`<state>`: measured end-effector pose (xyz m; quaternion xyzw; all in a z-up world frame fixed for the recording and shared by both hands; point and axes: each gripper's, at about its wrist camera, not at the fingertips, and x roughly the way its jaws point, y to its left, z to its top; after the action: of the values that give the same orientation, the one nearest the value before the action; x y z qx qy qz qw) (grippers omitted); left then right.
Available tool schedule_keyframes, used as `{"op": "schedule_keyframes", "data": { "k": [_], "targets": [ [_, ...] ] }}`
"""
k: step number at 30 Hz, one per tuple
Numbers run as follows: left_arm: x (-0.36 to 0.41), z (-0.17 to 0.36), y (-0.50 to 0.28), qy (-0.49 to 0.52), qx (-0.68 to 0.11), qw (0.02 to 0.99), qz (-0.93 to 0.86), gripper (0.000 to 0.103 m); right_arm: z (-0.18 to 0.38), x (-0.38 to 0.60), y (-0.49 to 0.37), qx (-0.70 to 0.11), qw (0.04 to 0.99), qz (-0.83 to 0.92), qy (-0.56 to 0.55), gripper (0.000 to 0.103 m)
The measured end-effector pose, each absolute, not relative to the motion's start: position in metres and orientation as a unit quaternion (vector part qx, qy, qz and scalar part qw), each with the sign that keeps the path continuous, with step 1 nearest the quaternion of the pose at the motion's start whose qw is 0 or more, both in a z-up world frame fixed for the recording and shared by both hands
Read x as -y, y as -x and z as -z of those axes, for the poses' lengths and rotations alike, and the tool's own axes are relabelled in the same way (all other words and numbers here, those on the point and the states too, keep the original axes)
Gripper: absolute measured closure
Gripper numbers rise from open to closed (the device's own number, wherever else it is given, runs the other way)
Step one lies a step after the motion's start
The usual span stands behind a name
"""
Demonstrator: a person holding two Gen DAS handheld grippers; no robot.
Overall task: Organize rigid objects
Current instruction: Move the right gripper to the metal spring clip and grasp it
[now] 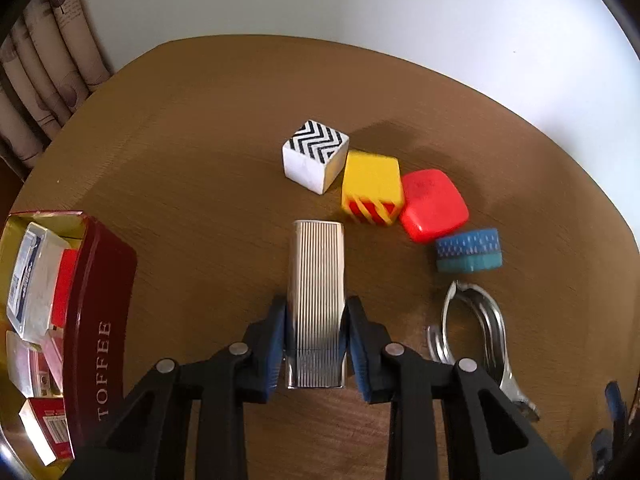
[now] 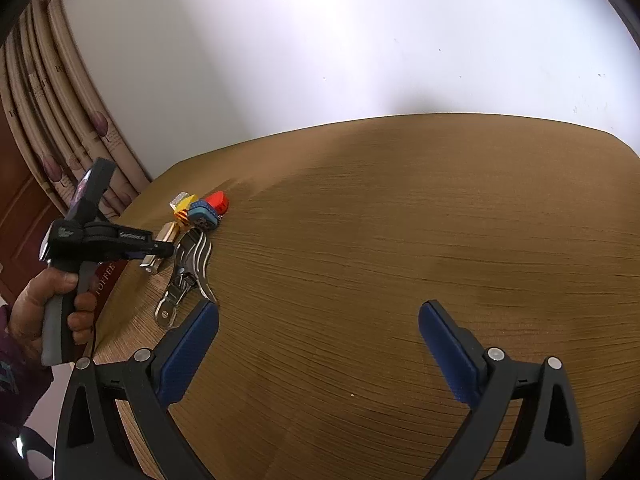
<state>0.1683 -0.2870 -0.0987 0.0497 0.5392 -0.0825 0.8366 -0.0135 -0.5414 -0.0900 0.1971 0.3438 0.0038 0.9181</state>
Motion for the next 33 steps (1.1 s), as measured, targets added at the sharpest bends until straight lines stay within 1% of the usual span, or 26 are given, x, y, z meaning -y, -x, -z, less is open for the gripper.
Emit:
{"op": "schedule_keyframes", "data": {
  "k": [4, 13, 20, 23, 24, 27, 33],
  "targets": [
    [0.281, 0.097, -0.147, -0.058, -0.527, 0.842, 0.098, 0.074, 0.091, 0.542, 0.012, -0.347, 0.917, -0.003, -0.197, 0.003],
    [0.256, 0.087, -0.075, -0.031, -0.532, 0.832, 0.151, 0.074, 0.091, 0.539, 0.009, -0.346, 0.918, -0.017, -0.192, 0.003],
    [0.23, 0.089, -0.033, -0.032, -0.532, 0.828, 0.173, 0.073, 0.085, 0.511, 0.015, -0.34, 0.928, -0.037, -0.149, 0.003],
    [0.214, 0.089, -0.015, -0.034, -0.527, 0.831, 0.175, 0.073, 0.083, 0.5, 0.013, -0.344, 0.925, -0.051, -0.157, 0.003],
    [0.209, 0.098, -0.021, -0.035, -0.525, 0.832, 0.175, 0.073, 0.081, 0.495, 0.01, -0.344, 0.922, -0.06, -0.164, 0.003],
    [0.205, 0.098, -0.013, -0.023, -0.527, 0.83, 0.18, 0.073, 0.074, 0.473, -0.005, -0.349, 0.917, -0.085, -0.171, 0.003],
    [0.195, 0.099, -0.009, -0.01, -0.519, 0.835, 0.182, 0.073, 0.062, 0.415, -0.06, -0.385, 0.91, -0.105, -0.111, 0.003]
  ]
}}
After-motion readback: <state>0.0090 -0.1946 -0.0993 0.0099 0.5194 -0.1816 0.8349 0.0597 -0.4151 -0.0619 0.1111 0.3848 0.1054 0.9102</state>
